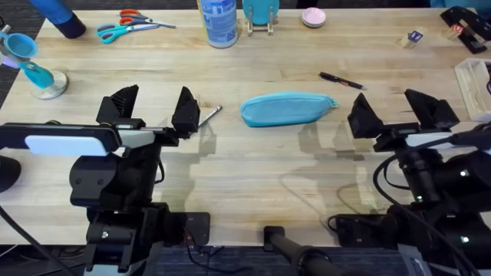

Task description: Unzip the bag, pick up the pens from the table one at a time and place them inside, then zip the bag closed.

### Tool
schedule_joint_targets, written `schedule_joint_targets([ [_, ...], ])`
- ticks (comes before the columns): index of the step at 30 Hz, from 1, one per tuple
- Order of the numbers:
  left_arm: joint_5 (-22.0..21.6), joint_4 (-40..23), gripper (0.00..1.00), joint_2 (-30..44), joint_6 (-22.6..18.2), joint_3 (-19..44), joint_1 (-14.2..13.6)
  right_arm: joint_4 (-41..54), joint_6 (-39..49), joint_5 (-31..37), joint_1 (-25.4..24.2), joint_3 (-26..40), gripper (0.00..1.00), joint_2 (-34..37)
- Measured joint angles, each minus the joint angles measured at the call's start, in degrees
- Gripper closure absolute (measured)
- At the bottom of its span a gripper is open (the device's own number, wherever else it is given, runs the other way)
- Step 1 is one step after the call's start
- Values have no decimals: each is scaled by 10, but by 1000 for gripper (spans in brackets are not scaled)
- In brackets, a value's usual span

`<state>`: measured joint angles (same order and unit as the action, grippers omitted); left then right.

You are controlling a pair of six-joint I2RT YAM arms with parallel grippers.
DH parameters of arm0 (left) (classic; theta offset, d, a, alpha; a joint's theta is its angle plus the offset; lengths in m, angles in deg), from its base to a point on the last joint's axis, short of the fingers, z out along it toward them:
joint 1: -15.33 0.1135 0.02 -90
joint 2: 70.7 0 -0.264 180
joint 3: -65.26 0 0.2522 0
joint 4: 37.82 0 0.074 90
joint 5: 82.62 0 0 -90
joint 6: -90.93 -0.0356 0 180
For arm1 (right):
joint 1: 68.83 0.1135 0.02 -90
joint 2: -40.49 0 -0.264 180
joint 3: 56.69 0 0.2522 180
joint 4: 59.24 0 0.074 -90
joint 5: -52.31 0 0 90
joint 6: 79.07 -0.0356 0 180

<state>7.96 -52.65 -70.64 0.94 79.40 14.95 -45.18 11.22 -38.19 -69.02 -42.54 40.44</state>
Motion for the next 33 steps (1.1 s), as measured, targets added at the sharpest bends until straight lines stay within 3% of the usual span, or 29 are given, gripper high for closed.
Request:
schedule_joint_targets([
  [22,0,-2,7,0,-13,0,0,-2,1,-2,0,0,3,0],
  [33,-1,28,7,0,-16,2,0,20,-44,-4,0,21,4,0],
])
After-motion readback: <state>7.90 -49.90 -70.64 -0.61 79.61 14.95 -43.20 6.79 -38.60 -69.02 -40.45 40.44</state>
